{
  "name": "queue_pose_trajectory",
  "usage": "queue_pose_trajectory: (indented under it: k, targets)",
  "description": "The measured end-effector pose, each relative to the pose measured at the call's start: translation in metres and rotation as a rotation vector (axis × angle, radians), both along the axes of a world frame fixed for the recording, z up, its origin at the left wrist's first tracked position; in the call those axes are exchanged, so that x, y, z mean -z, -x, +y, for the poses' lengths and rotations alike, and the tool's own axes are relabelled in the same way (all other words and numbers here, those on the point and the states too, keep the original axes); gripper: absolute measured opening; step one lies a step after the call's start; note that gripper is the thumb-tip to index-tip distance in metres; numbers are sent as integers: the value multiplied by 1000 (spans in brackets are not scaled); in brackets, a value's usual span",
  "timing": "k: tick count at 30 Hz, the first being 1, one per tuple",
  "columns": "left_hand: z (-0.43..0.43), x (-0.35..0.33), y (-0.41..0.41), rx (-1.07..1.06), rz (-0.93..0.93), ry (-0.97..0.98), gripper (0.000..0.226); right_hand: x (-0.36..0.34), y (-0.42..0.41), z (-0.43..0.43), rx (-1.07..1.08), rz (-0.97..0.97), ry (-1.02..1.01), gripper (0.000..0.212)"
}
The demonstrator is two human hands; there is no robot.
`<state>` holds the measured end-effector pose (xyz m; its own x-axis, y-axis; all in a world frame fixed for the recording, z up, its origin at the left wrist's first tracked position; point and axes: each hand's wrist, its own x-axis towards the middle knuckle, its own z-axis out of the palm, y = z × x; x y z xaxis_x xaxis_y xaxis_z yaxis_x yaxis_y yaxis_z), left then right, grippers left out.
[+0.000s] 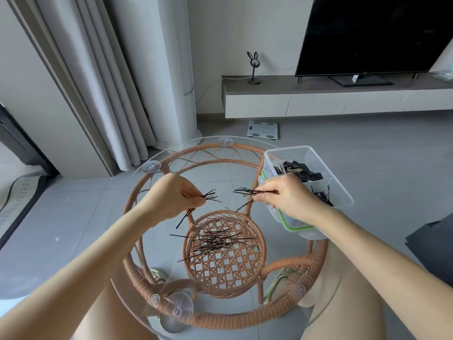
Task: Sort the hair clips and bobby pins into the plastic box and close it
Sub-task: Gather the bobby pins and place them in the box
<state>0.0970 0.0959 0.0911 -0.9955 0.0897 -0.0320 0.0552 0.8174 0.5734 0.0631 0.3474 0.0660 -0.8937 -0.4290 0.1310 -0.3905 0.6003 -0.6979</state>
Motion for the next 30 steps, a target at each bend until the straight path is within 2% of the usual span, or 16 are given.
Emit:
queue_pose_trajectory:
  k: [5, 8, 9, 14, 17, 20, 24, 27, 30]
  targets:
    - [18, -10, 10, -11, -8, -133, 2, -23, 4, 41, 107, 14, 58, 5]
    - [41, -17, 19, 17, 9, -192, 2, -32, 7, 72, 173, 26, 59, 17]
    - [54, -19, 24, 33, 21, -201, 2, -34, 8, 83, 191, 17, 39, 15]
    - [127, -23, 44, 120, 105, -269, 8, -28, 13, 114, 192, -56, -223, 4]
    - [170, -21, 55, 159, 151, -304, 12, -18, 16, 116, 151, -87, -398, 14]
    - [203, -13, 64, 202, 129, -244, 15, -15, 15, 123, 198, -138, -372, 29]
    - [221, 6, 69, 344, 62, -16, 17, -22, 12, 133, 262, -32, -359, 15]
    - [223, 19, 69, 413, 15, 160, 18, -25, 9, 137, 269, 4, -369, 20]
    - [220, 18, 69, 482, -14, 186, 27, -25, 6, 137, 270, 9, -346, 23]
